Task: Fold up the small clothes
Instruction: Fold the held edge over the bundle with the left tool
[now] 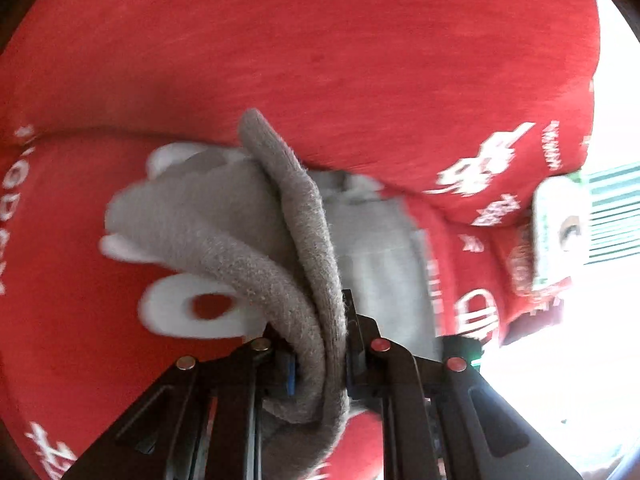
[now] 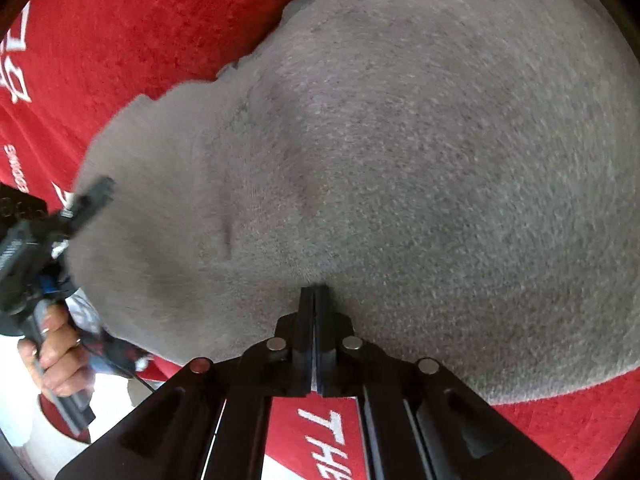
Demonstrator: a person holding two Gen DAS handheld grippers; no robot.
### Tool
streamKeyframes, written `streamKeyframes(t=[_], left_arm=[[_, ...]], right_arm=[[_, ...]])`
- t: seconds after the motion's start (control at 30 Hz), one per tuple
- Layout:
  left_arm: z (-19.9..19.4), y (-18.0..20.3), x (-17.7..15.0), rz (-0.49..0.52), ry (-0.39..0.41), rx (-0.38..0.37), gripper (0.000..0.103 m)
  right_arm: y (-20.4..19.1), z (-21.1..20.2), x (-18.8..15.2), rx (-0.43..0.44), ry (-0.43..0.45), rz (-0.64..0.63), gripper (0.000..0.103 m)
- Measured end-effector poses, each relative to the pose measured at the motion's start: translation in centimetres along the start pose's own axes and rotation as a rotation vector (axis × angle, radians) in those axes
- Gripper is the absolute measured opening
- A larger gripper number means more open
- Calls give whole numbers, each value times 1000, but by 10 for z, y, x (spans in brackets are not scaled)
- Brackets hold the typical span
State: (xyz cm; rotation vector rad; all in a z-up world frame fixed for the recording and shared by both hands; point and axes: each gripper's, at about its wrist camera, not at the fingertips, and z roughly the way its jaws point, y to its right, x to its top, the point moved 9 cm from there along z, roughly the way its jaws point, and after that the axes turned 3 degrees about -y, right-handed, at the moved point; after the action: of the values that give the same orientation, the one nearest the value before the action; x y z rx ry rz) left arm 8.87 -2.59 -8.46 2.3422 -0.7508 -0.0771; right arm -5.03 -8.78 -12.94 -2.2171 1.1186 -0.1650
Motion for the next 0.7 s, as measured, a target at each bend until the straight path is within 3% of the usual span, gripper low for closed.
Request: streamKeyframes(t=[0.2, 0.3, 0.37, 0.47, 0.57, 0.7], left_arm=[[47, 106, 7, 131, -19, -23, 17], [101, 148, 3, 191, -56, 25, 15], [139, 167, -5, 222, -114, 43, 1], [179, 183, -28, 297, -180, 125, 1], [181, 190, -41, 357, -171, 200, 1], [143, 178, -44, 397, -100, 272, 2]], right_arm=[[16, -23, -2, 156, 21, 118, 5], [34, -43, -4, 233, 58, 182, 5], [49, -55, -1, 279, 86, 235, 5], [70, -68, 3, 325, 127, 310, 5], [87, -80, 6, 343, 150, 356, 7], [105, -104, 13, 370, 190, 396, 8]])
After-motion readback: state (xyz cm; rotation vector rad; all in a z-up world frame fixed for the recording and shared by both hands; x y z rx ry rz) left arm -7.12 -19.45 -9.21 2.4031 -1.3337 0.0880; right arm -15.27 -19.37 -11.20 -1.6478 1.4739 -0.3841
